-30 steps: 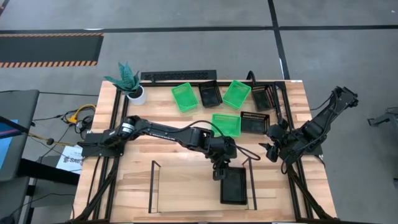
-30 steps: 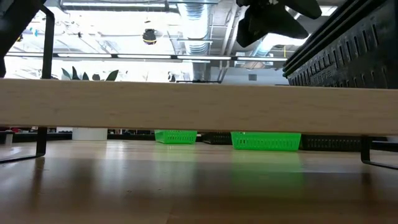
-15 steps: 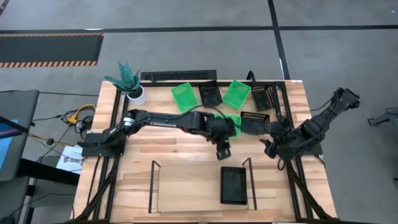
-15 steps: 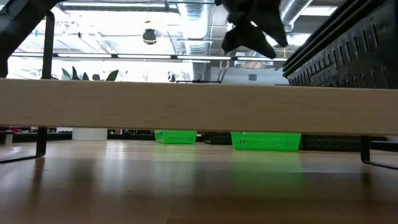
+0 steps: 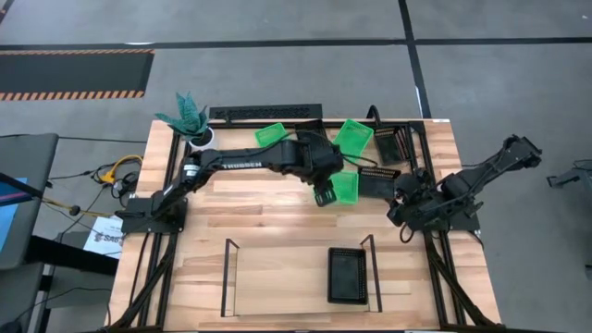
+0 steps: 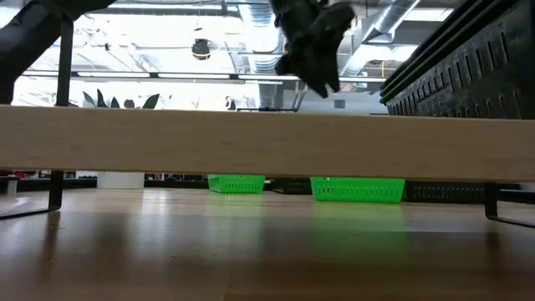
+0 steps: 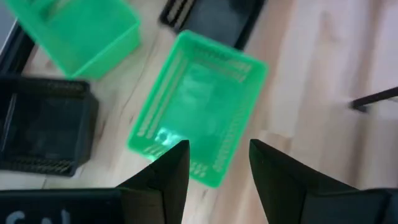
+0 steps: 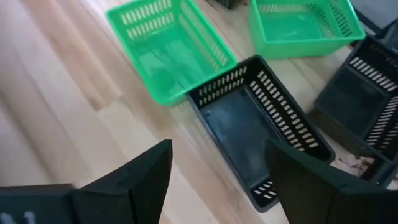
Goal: Stack baskets on shelf by color
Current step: Put the bottom green bin on the shelf
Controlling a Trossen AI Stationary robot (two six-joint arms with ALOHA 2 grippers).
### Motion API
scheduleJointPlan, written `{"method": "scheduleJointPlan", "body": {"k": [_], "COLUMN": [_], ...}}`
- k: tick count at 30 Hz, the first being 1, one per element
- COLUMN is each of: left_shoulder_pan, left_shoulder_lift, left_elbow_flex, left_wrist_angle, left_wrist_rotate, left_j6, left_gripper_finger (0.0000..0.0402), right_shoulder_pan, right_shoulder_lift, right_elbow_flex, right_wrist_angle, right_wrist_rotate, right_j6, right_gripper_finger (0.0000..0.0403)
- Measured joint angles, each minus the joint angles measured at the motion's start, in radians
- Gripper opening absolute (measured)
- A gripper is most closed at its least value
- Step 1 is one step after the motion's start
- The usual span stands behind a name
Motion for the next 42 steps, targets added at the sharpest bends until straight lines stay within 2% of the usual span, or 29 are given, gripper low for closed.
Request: {"method": "scheduleJointPlan", "body": {"k": [5,10,16,22,29,42], "left_shoulder_pan": [0.048,0.082,0.113,0.107,0.078,0.057], "left_shoulder_lift": [0.000,0.003,0.001,0.002,0.002,0.057], "left_elbow_flex": [-0.027,-0.094,-0.184,-0.280,-0.358,-0.355], "left_wrist_angle": [0.009,-0.016,0.025,0.180,0.232,0.263], "left_wrist_rotate": [-0.003,-0.199,-0.227,-0.176,-0.174,-0.094], "left_j6": [-0.112,-0.357,-0.558,-0.611,-0.653,-0.691], "left_gripper_finger": [0.0154,0.0154,0.0154,0.0154,0.0154,0.0148], "right_shoulder_pan": [-0.002,0.027,0.065,0.078,0.078,0.078], "right_shoulder_lift": [0.000,0.000,0.000,0.000,0.000,0.000], "right_elbow_flex": [-0.058,-0.094,-0.111,-0.111,-0.111,-0.111], "right_wrist_angle": [0.005,0.009,0.025,0.041,0.042,0.062], "right_wrist_rotate": [-0.001,-0.001,-0.001,-0.001,-0.001,-0.002], "right_j6": [0.054,0.117,0.129,0.130,0.130,0.129], "right_gripper_finger": [0.0282,0.0282,0.0282,0.0282,0.0282,0.0282]}}
